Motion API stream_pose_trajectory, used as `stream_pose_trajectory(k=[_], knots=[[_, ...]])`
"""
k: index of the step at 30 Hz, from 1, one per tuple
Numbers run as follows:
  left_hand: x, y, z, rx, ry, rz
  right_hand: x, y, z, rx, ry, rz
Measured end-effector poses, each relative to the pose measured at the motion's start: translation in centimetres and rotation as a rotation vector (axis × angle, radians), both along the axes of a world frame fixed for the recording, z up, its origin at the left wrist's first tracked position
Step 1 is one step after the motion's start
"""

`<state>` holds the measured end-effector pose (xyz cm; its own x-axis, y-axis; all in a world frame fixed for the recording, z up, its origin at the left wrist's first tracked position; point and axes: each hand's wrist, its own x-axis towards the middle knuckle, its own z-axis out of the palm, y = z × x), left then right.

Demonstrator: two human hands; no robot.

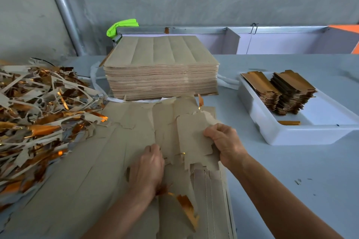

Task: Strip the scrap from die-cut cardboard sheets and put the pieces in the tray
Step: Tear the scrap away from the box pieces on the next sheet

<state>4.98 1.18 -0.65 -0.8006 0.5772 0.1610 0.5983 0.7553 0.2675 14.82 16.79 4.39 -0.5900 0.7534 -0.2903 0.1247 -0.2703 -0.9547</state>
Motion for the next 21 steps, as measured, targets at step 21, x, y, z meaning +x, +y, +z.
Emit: stream_pose_trajectory(k=[21], knots=[[1.0, 1.9, 1.4, 0.372, -0.177, -0.353, 2.0, 1.4, -1.1, -0.066, 0.04, 0.013]])
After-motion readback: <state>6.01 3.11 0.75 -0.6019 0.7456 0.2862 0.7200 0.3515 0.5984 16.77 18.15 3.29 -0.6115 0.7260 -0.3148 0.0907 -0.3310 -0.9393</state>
